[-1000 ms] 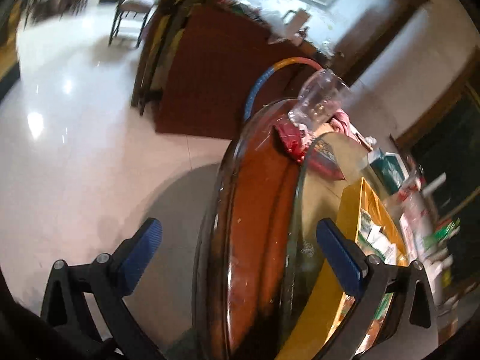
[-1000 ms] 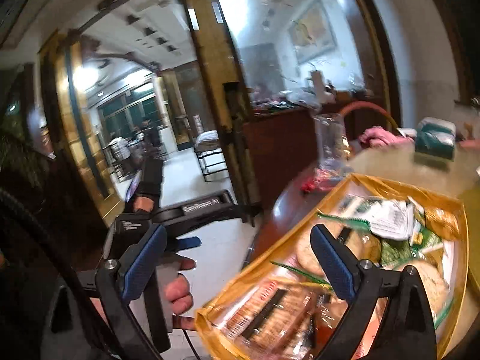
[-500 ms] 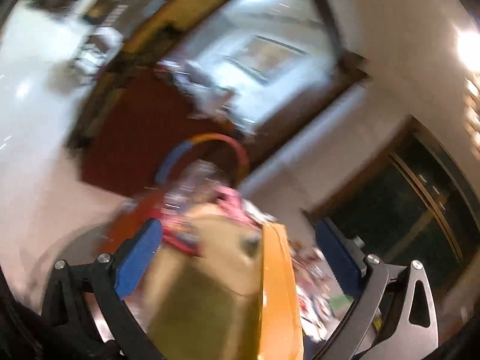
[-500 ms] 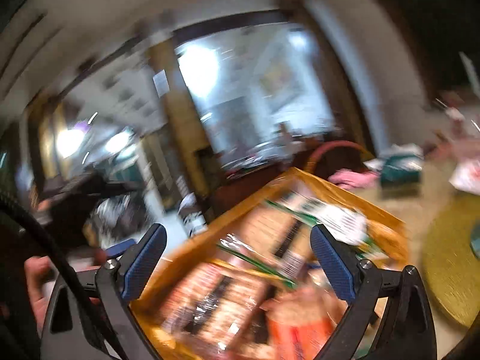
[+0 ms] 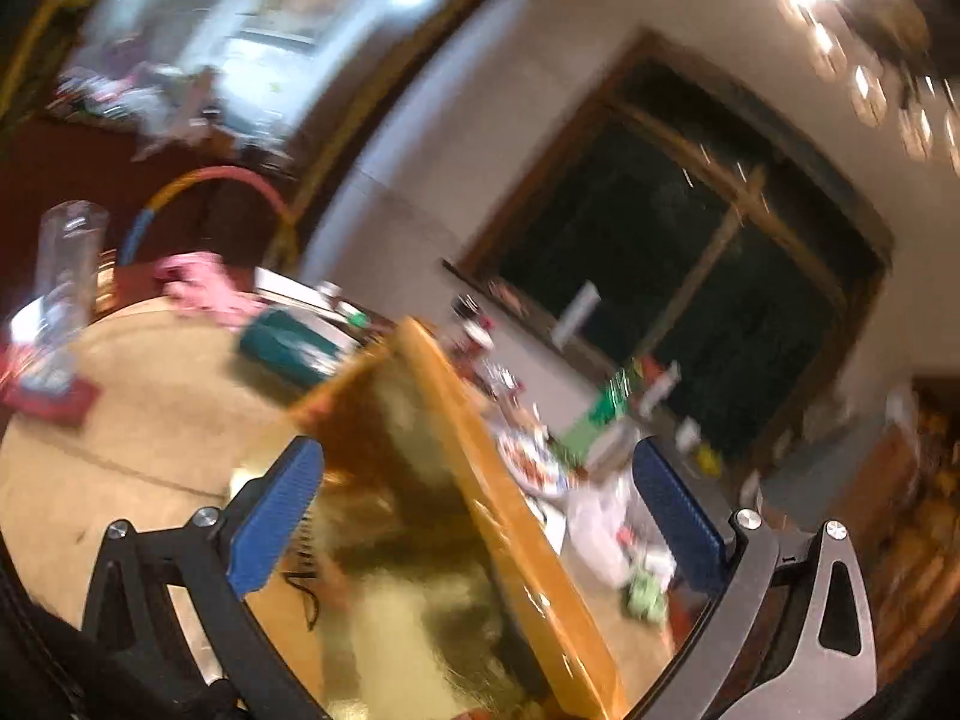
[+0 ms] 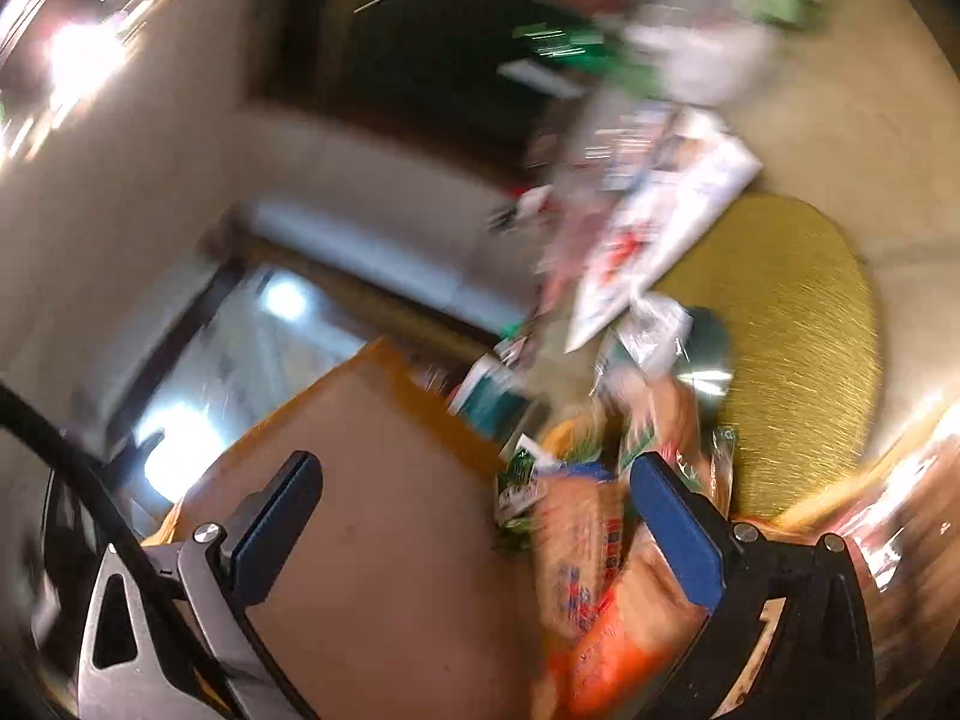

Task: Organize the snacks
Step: 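Tip the gold tray with both tools to pour snacks onto the table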

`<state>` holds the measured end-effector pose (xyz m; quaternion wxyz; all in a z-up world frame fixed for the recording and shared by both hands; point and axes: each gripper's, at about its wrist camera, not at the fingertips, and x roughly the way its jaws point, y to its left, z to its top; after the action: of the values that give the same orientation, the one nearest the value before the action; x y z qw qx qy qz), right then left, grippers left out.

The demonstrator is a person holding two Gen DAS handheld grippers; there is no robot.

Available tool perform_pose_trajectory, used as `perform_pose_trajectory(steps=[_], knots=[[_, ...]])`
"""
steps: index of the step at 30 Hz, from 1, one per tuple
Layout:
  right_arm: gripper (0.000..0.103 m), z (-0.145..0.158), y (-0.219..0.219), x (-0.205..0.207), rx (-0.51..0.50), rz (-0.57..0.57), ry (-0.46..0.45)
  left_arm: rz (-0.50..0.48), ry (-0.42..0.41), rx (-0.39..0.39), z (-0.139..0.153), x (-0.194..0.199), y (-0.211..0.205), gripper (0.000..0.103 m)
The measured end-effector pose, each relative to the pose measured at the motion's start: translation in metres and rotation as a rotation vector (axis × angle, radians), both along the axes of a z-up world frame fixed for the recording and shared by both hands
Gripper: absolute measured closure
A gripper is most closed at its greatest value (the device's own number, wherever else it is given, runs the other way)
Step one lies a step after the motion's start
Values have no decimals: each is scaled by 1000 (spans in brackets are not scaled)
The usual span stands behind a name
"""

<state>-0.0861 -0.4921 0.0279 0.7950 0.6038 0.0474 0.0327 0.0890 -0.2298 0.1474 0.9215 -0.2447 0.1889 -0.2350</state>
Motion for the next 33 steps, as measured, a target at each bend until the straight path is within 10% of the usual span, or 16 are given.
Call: perform_pose_trajectory(steps=[4,11,17,20,27,33], knots=[[0,-27,-23,22,193,46,18,-37,-34,158,6,18,-27,0],[0,-6,-57,40,2,-16,-123,-47,30,178,-22,49,-35,0],[0,-50,-13,68,336,133,-93,-127,40,183,-14,50,-24,0],[0,-12,6,63,206,135,-85,-148,80,38,-5,53,21,0],[0,147,150,46,-585,121,-191,155,65,-227,-15,1,202,0],[0,65,238,120,-439,585,-185,594,332,-301,-96,-5,328,0]])
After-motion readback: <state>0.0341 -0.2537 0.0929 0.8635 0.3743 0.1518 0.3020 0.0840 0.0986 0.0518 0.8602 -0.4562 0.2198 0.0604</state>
